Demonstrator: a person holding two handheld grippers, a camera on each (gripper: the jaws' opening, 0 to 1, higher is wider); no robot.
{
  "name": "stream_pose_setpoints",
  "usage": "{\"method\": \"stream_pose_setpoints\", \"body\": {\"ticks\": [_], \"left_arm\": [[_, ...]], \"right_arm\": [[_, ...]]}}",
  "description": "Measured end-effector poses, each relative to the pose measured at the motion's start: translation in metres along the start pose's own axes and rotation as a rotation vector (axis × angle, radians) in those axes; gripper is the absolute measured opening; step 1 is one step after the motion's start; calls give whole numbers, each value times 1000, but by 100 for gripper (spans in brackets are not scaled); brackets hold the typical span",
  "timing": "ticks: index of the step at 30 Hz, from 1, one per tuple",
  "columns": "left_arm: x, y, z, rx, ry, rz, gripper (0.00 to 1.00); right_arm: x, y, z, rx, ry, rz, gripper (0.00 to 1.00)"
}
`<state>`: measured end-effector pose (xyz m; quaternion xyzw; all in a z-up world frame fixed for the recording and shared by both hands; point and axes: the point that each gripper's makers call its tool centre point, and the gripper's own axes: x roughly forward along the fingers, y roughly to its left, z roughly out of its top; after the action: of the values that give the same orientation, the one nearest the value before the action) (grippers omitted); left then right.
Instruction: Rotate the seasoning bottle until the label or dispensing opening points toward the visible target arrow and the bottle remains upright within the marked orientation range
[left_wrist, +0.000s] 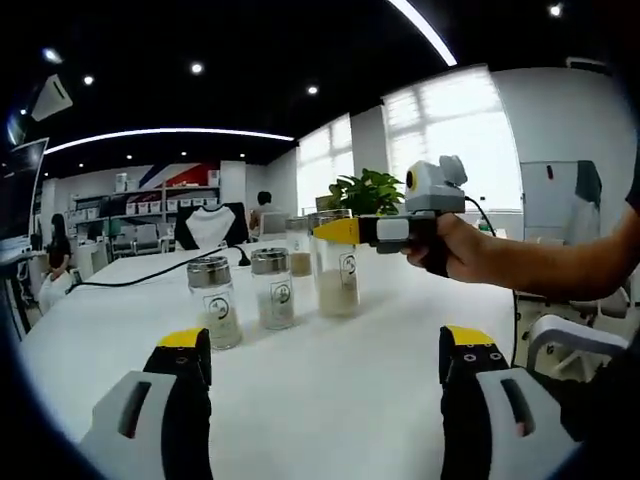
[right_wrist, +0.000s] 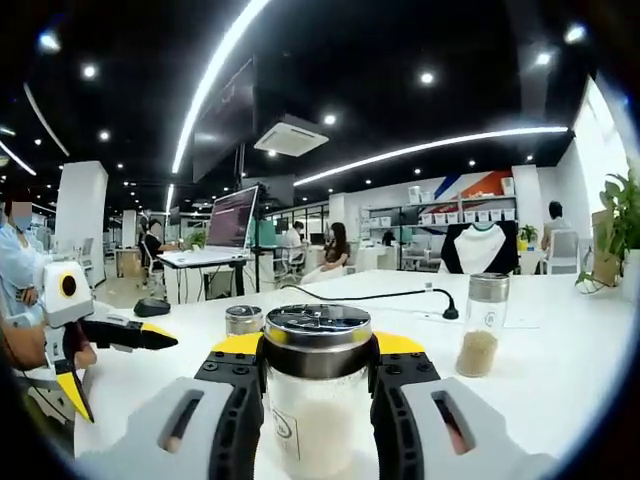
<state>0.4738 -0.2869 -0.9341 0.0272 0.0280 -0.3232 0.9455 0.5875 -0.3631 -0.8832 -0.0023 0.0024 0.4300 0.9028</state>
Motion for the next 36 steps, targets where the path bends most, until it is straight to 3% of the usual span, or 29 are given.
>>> {"method": "stream_pose_setpoints", "body": {"ticks": [21, 36], "left_arm": [[1, 0, 1, -20, -8, 5, 100], [2, -3, 2, -19, -10, 4, 100]], "right_arm": [[11, -23, -9, -25, 52, 37, 38], [15, -20, -10, -36, 59, 75, 38]]}}
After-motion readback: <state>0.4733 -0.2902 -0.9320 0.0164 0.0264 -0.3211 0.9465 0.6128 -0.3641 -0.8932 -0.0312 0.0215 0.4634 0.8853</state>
